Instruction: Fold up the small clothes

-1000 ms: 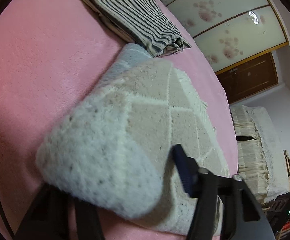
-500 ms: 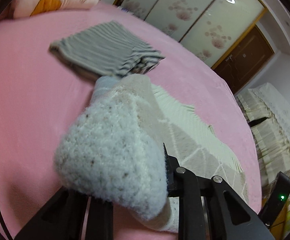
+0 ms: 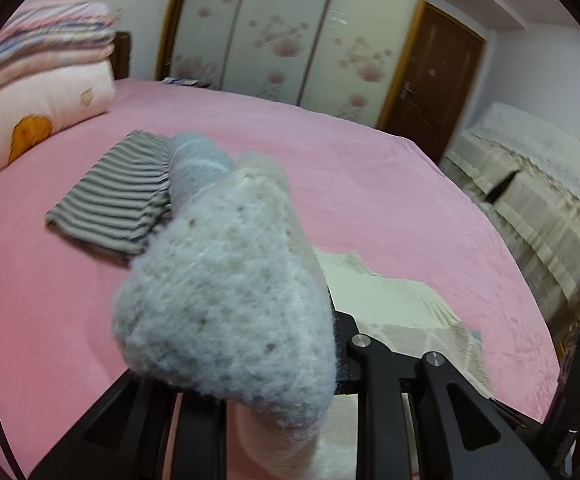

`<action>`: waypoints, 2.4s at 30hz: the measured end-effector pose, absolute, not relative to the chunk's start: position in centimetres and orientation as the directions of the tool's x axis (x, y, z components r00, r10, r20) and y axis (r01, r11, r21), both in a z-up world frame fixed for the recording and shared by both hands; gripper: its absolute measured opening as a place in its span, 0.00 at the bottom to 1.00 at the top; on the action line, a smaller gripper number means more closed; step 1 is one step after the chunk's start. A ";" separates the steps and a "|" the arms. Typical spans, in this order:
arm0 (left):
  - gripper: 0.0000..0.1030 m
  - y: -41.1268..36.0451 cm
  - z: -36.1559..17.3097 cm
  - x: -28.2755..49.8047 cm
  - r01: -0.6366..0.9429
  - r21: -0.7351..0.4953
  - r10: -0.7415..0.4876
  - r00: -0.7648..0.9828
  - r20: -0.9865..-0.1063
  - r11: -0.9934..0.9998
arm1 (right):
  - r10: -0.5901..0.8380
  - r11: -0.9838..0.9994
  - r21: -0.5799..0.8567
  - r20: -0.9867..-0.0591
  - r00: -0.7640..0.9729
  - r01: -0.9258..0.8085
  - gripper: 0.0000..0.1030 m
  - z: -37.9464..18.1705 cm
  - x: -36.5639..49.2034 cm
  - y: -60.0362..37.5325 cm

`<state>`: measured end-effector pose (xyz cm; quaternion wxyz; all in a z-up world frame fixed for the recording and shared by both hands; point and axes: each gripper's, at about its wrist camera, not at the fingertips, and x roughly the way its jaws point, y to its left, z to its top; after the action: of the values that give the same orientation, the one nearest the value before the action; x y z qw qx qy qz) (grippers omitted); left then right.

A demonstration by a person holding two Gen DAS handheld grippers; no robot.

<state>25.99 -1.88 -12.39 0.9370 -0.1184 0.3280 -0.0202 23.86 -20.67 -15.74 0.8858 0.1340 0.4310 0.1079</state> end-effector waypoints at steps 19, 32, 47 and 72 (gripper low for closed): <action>0.19 -23.4 -16.1 23.5 0.326 0.007 -0.226 0.671 -0.706 0.945 | 0.192 0.922 0.361 -0.738 0.647 0.139 0.21 -16.9 19.2 -34.7; 0.21 -23.2 -16.0 23.0 0.317 0.010 -0.215 0.666 -0.714 0.948 | 0.190 0.919 0.365 -0.741 0.644 0.148 0.21 -17.2 17.8 -36.6; 0.62 -22.6 -13.8 18.3 0.429 -0.066 -0.348 0.623 -0.701 0.901 | 0.194 0.930 0.348 -0.738 0.646 0.119 0.21 -15.3 17.4 -36.9; 0.67 -7.9 -15.4 22.0 0.067 -0.198 -0.198 0.604 -0.772 0.978 | 0.279 0.953 0.148 -0.770 0.574 -0.264 0.18 -9.7 20.2 -27.5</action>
<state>21.99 -7.89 -15.40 0.8924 -0.0746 0.4387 -0.0744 20.23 -27.49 -9.68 0.8870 0.0084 0.4356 0.1532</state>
